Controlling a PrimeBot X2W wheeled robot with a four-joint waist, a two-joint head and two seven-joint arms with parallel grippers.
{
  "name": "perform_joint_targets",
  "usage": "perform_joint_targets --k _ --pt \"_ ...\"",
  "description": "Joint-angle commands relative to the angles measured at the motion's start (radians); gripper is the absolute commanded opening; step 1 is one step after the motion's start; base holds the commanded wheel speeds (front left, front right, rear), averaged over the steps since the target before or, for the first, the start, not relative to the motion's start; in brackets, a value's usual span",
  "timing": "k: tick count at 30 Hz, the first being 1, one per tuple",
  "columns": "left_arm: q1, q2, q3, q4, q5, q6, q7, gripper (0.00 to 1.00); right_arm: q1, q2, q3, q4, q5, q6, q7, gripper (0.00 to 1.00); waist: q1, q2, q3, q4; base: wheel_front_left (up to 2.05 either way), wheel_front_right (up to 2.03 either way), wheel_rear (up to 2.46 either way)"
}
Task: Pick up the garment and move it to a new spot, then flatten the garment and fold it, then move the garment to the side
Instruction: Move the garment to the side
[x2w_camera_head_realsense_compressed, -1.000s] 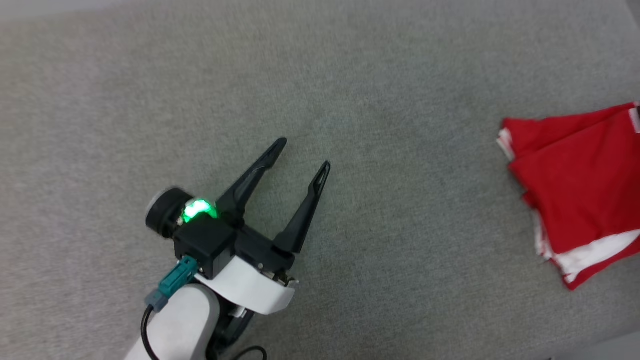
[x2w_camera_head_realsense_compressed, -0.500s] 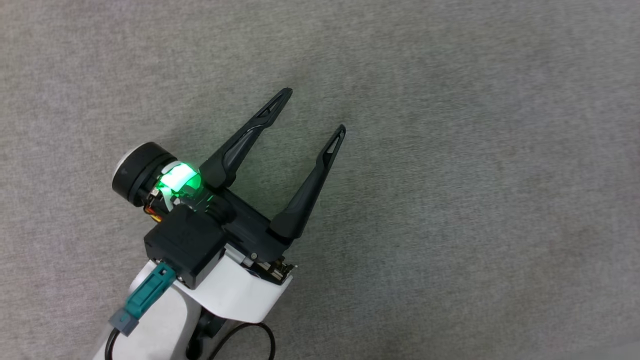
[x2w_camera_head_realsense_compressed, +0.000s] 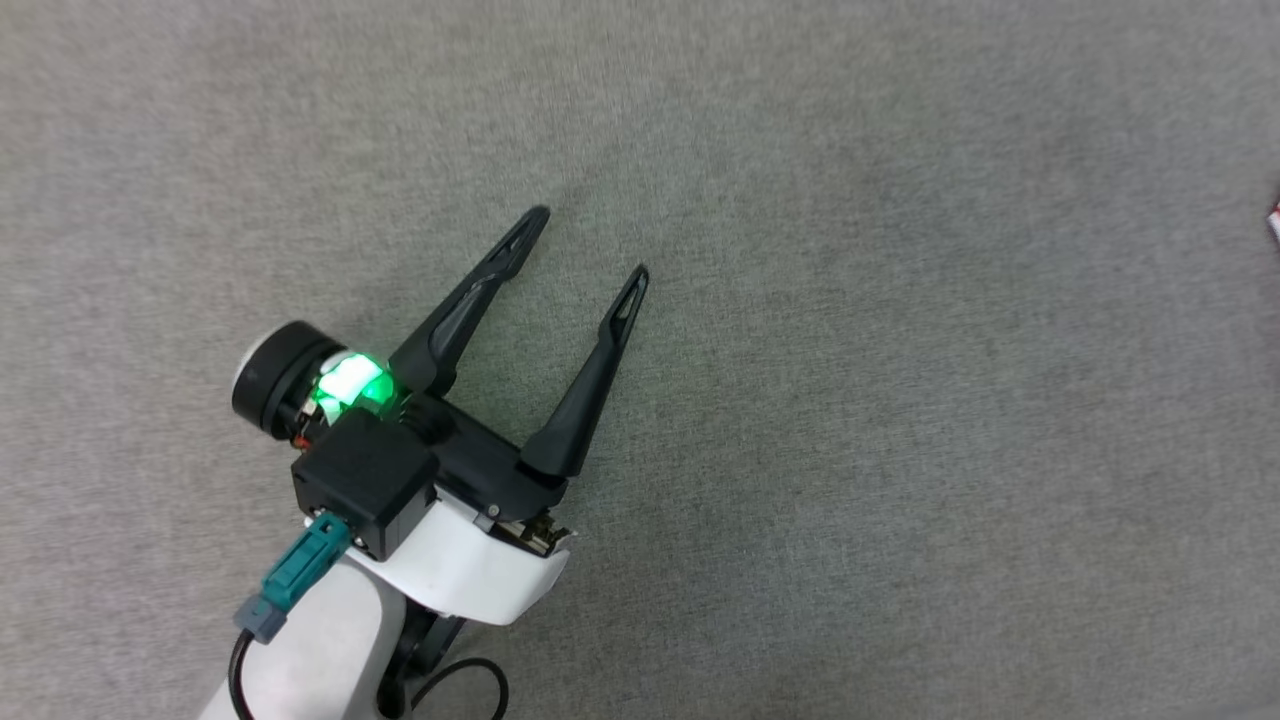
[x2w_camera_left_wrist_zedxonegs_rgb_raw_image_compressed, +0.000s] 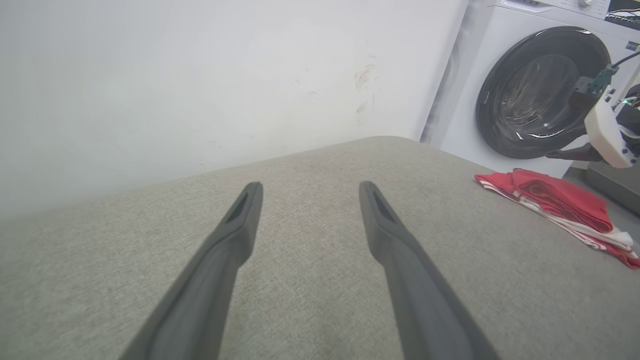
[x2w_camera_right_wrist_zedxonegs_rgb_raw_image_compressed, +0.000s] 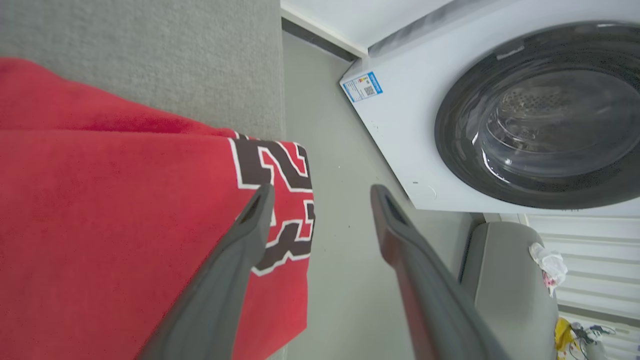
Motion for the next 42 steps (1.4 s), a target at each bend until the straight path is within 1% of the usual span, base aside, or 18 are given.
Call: perform_joint_targets --k 1,6,11,12,15,18,22,26,31,32,33,34,36,40,42 --pt "0.021 -0.005 0.004 0.022 -0.008 0.007 -0.019 1.00 0.014 0.001 -0.004 -0.035 -0.006 -0.002 0.005 1.00 -0.0001 0.0000 -0.069 0.010 0.00 0.00 0.00" --pt "0.080 -0.020 0.026 0.095 -0.039 0.026 -0.057 1.00 0.044 0.032 -0.008 -0.195 0.041 -0.002 0.035 1.00 -0.0001 0.0000 -0.198 0.030 0.00 0.00 0.00" --pt "0.138 -0.033 0.061 0.140 -0.070 0.040 -0.077 1.00 0.081 0.104 -0.012 -0.372 0.099 -0.002 0.063 1.00 -0.0001 0.0000 -0.308 0.062 0.00 0.00 0.00" --pt "0.150 -0.035 0.069 0.148 -0.075 0.043 -0.078 1.00 0.091 0.125 -0.014 -0.407 0.109 -0.002 0.063 1.00 -0.0001 0.0000 -0.330 0.071 0.00 0.00 0.00" --pt "0.196 -0.041 0.111 0.181 -0.088 0.082 -0.080 1.00 0.129 0.193 -0.019 -0.498 0.138 -0.002 0.058 1.00 -0.0001 0.0000 -0.385 0.094 0.00 0.00 0.00" --pt "0.235 -0.040 0.138 0.208 -0.096 0.103 -0.082 1.00 0.180 0.280 -0.024 -0.568 0.177 -0.002 0.042 1.00 -0.0001 0.0000 -0.435 0.118 0.00 0.00 0.00" --pt "0.285 -0.047 0.163 0.228 -0.111 0.114 -0.084 1.00 0.272 0.390 -0.012 -0.640 0.201 -0.002 -0.004 1.00 -0.0001 0.0000 -0.482 0.152 0.00 0.00 0.00" --pt "0.325 -0.059 0.180 0.243 -0.119 0.106 -0.084 1.00 0.370 0.498 -0.012 -0.653 0.241 -0.002 -0.085 1.00 -0.0001 0.0000 -0.514 0.177 0.00 0.00 0.00" --pt "0.361 -0.077 0.192 0.280 -0.113 0.088 -0.083 1.00 0.467 0.596 -0.018 -0.607 0.266 -0.001 -0.208 1.00 -0.0001 0.0000 -0.547 0.207 0.00 0.00 0.00" --pt "0.361 -0.077 0.192 0.280 -0.113 0.088 -0.083 1.00 0.467 0.596 -0.018 -0.607 0.266 -0.001 -0.208 1.00 -0.0001 0.0000 -0.547 0.207 0.00 0.00 0.00" --pt "0.372 -0.082 0.201 0.290 -0.109 0.078 -0.083 1.00 0.497 0.616 -0.006 -0.589 0.263 -0.001 -0.251 1.00 -0.0001 0.0000 -0.556 0.213 0.00 0.00 0.00" --pt "0.377 -0.087 0.207 0.294 -0.105 0.073 -0.083 1.00 0.508 0.627 0.000 -0.581 0.265 -0.001 -0.269 1.00 -0.0001 0.0000 -0.560 0.214 0.00 0.00 0.00" --pt "0.387 -0.092 0.211 0.311 -0.101 0.059 -0.083 1.00 0.529 0.620 0.020 -0.555 0.238 -0.001 -0.306 1.00 -0.0001 0.0000 -0.566 0.217 0.00 0.00 0.00" --pt "0.399 -0.113 0.237 0.337 -0.083 0.034 -0.084 1.00 0.539 0.659 0.033 -0.493 0.225 -0.001 -0.381 1.00 -0.0001 0.0000 -0.575 0.221 0.00 0.00 0.00" --pt "0.399 -0.122 0.253 0.341 -0.074 0.026 -0.084 1.00 0.540 0.668 0.033 -0.474 0.220 -0.001 -0.401 1.00 -0.0001 0.0000 -0.576 0.223 0.00 0.00 0.00"
